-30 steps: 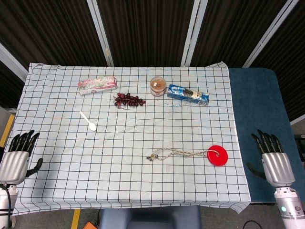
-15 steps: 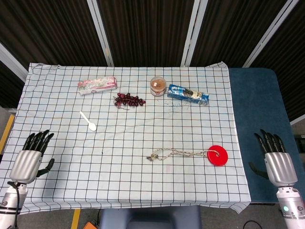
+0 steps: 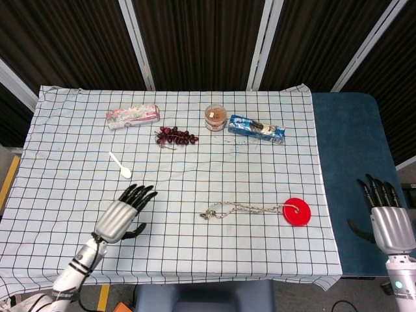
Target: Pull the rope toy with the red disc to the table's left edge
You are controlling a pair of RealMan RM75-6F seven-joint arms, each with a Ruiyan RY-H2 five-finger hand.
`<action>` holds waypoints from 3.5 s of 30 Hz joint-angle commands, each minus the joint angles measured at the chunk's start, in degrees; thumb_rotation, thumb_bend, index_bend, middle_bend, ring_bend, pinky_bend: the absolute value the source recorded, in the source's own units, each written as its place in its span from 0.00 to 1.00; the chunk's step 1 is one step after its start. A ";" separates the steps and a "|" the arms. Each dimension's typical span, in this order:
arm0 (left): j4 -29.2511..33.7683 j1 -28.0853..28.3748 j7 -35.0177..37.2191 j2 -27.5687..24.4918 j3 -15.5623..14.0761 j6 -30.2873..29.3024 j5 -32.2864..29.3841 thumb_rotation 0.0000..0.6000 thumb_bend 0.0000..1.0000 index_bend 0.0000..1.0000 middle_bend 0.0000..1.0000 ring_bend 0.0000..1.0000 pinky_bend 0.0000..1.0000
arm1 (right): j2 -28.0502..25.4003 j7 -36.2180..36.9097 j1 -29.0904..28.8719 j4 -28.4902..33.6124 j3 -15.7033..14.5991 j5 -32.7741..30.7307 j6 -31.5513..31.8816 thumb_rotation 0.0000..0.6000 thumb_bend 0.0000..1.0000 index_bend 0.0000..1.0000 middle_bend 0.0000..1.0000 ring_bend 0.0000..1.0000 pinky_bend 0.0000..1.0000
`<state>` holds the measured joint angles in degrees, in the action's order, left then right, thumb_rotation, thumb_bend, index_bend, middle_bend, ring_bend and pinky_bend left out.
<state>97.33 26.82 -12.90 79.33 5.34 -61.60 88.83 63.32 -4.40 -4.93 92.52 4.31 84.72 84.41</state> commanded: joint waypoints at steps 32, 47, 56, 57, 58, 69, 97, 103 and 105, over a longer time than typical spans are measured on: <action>-22.99 29.08 -15.17 28.48 10.20 18.84 -35.56 1.00 0.40 0.23 0.03 0.00 0.04 | 0.72 9.91 4.98 -8.26 0.95 -0.22 7.19 1.00 0.37 0.00 0.00 0.00 0.00; -27.83 31.03 -15.39 31.43 8.83 16.48 -38.71 1.00 0.40 0.42 0.10 0.00 0.07 | 1.32 10.64 4.85 -9.57 1.48 -0.30 6.79 1.00 0.37 0.00 0.00 0.00 0.00; -25.86 30.60 -14.11 31.37 8.98 14.52 -38.15 1.00 0.47 0.69 0.17 0.00 0.09 | 1.63 10.98 4.80 -10.15 1.66 -0.32 6.61 1.00 0.37 0.00 0.00 0.00 0.00; -25.53 30.49 -14.08 31.28 8.96 14.25 -38.14 1.00 0.50 0.73 0.19 0.00 0.09 | 1.65 10.94 4.80 -10.15 1.67 -0.32 6.59 1.00 0.37 0.00 0.00 0.00 0.00; -25.21 30.40 -14.20 31.15 8.91 13.94 -38.16 1.00 0.52 0.75 0.19 0.00 0.09 | 1.67 10.86 4.79 -10.12 1.66 -0.30 6.55 1.00 0.37 0.00 0.00 0.00 0.00; -14.13 21.93 -15.41 19.38 3.94 3.44 -35.64 1.00 0.70 0.91 0.25 0.01 0.10 | 1.39 9.42 4.64 -8.67 1.55 0.58 6.80 1.00 0.37 0.00 0.00 0.00 0.00; -22.37 -5.40 -5.37 -7.89 8.13 -27.18 -38.68 1.00 0.71 0.92 0.32 0.07 0.14 | 3.04 7.25 2.52 -7.89 1.06 2.15 4.58 1.00 0.37 0.00 0.00 0.00 0.00; -19.01 -5.53 -2.84 -8.75 8.27 -23.94 -35.27 1.00 0.71 0.92 0.32 0.07 0.14 | 3.08 7.33 2.44 -8.00 1.13 1.68 4.27 1.00 0.37 0.00 0.00 0.00 0.00; -16.85 -5.50 -0.95 -8.88 7.65 -22.49 -32.97 1.00 0.70 0.92 0.32 0.06 0.14 | 3.16 7.23 2.36 -7.91 1.08 1.68 4.11 1.00 0.37 0.00 0.00 0.00 0.00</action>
<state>78.35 21.38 -15.72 70.61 13.57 -85.63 53.64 66.48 2.83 -2.57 84.61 5.39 86.41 88.53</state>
